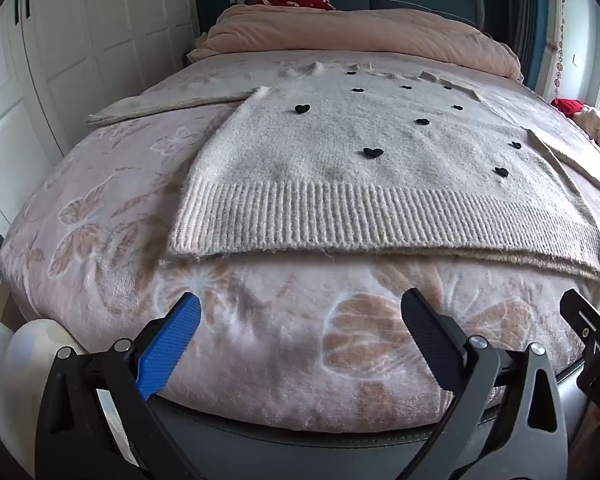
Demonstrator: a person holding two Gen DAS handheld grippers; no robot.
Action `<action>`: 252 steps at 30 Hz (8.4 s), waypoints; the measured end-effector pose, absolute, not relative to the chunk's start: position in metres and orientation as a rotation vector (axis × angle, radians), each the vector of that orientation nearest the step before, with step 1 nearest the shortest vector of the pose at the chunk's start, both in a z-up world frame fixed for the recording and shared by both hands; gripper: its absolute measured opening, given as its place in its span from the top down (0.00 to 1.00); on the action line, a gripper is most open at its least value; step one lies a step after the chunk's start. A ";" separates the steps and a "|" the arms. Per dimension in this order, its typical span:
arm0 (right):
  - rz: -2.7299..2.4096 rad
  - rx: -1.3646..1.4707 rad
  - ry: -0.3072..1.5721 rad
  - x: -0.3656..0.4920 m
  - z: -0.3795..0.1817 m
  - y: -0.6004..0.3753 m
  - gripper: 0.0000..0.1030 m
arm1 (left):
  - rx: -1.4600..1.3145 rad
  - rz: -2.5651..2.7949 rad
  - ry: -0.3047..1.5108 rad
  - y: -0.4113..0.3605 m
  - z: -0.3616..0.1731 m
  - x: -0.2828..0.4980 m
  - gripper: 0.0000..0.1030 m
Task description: Fold small clothes
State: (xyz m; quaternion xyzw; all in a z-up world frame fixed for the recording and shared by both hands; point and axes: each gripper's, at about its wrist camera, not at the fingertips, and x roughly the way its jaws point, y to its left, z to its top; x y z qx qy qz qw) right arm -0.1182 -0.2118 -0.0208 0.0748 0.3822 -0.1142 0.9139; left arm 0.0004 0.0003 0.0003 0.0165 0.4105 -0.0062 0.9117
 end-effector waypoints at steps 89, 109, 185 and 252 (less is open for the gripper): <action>-0.260 0.128 0.797 -0.117 -0.024 -0.213 0.05 | 0.086 -0.020 0.823 -0.012 -0.005 -0.003 0.05; -0.250 0.161 0.810 -0.116 -0.027 -0.217 0.05 | 0.053 -0.046 0.831 -0.013 -0.002 -0.004 0.05; 0.020 1.003 0.708 0.211 -0.022 -0.421 0.53 | -0.710 -0.133 1.048 -0.007 -0.009 0.386 0.87; -0.308 0.203 0.818 0.189 -0.017 -0.307 0.83 | -1.010 0.603 0.572 0.394 -0.017 0.283 0.14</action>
